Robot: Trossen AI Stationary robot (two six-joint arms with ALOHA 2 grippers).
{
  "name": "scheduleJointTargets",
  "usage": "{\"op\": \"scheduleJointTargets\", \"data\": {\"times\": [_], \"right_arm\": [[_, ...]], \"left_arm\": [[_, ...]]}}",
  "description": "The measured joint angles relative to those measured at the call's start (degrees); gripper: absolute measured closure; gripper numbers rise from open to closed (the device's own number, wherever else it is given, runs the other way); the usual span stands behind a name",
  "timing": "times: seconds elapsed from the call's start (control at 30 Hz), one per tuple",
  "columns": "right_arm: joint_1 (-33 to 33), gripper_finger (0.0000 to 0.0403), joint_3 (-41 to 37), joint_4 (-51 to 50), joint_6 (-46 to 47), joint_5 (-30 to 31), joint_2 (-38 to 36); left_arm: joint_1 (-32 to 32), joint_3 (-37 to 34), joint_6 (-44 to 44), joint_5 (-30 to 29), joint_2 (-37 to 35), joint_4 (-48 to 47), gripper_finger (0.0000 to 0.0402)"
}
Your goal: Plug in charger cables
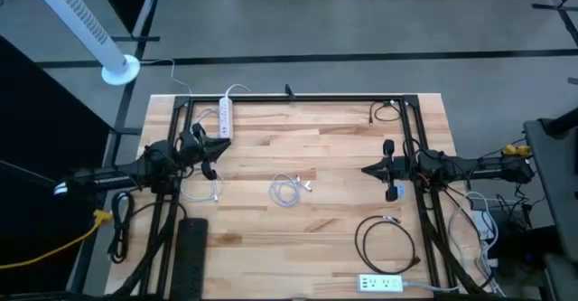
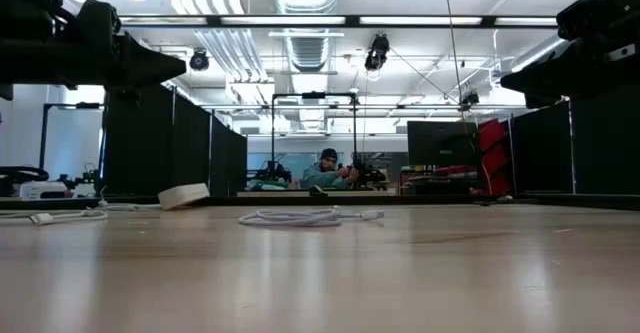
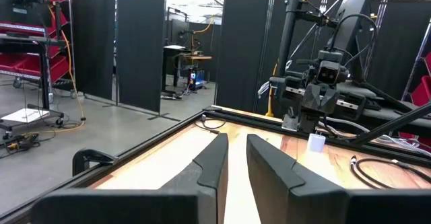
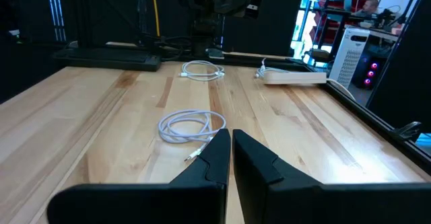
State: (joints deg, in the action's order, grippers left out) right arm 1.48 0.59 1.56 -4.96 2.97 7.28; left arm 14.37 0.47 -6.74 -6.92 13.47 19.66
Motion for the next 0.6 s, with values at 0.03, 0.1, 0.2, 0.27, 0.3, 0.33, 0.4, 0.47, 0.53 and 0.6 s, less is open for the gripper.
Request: {"op": "scheduleJointTargets", "data": {"times": [0.03,0.1,0.2,0.27,0.3,0.33,0.4,0.47,0.53,0.6], "right_arm": [[0.0,0.04,0.0,-0.03,0.01,0.01,-0.01],[0.0,0.04,-0.01,-0.08,0.01,0.01,0.12],[0.0,0.04,0.08,0.83,0.01,-0.01,0.38],[0.0,0.04,0.02,0.17,0.01,-0.02,0.45],[0.0,0.04,0.01,0.24,0.01,-0.01,0.47],[0.0,0.04,0.01,0.34,0.01,-0.01,0.44],[0.0,0.04,0.01,0.62,0.01,-0.01,0.33],[0.0,0.04,0.01,0.35,0.01,0.01,0.4],[0.0,0.04,0.01,0.28,0.01,0.0,0.4],[0.0,0.04,0.01,0.46,0.01,-0.01,0.38]], "left_arm": [[-0.01,0.0,0.0,-0.02,0.0,0.02,0.0359],[-0.01,0.0,0.01,-0.02,0.0,0.01,0.0359],[-0.01,0.0,0.0,0.01,0.01,0.14,0.0359],[0.0,0.0,0.0,0.05,0.0,-0.33,0.0359],[-0.02,-0.02,0.0,0.02,0.07,-0.22,0.0359],[-0.02,-0.02,0.0,0.04,0.1,-0.22,0.0359],[-0.02,0.0,0.0,0.03,0.11,-0.27,0.0359],[-0.01,-0.01,0.0,0.04,0.11,-0.37,0.0359],[-0.02,0.0,0.0,0.02,0.11,-0.35,0.0359],[0.0,0.0,0.0,0.02,0.11,-0.4,0.0359]]}}
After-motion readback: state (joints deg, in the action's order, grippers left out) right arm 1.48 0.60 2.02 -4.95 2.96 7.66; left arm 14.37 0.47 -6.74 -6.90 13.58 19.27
